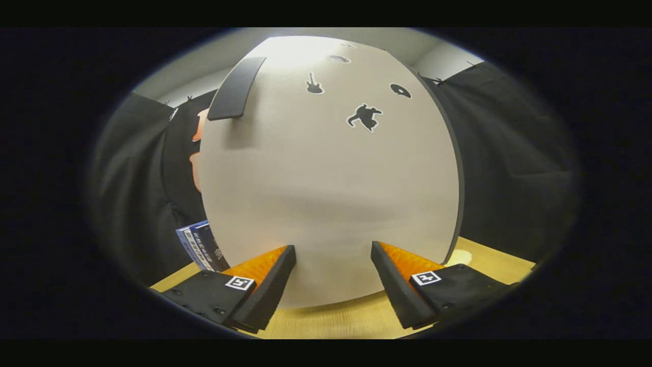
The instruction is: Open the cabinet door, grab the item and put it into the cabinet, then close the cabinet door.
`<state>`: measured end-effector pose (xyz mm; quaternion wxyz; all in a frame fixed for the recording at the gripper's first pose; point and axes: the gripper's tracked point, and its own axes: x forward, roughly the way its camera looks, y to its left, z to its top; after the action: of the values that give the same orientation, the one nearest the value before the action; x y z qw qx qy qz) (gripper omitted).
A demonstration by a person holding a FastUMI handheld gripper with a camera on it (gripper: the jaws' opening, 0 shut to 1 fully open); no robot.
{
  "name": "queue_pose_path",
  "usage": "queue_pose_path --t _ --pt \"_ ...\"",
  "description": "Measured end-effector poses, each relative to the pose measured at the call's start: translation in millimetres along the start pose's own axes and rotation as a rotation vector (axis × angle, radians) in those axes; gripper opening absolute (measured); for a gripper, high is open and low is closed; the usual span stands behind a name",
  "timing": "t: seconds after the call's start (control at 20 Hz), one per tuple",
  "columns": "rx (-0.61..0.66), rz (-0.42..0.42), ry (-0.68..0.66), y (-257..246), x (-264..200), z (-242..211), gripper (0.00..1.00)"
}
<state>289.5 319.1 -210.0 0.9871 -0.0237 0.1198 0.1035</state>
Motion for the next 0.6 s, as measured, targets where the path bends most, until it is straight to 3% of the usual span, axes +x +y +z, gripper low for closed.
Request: queue_pose_path --t 0.35,0.6 --pt "-0.03 0.068 0.014 8.8 22.1 7.8 0.97" --pt "-0.042 0.055 0.104 20.7 -10.2 37.8 0.97"
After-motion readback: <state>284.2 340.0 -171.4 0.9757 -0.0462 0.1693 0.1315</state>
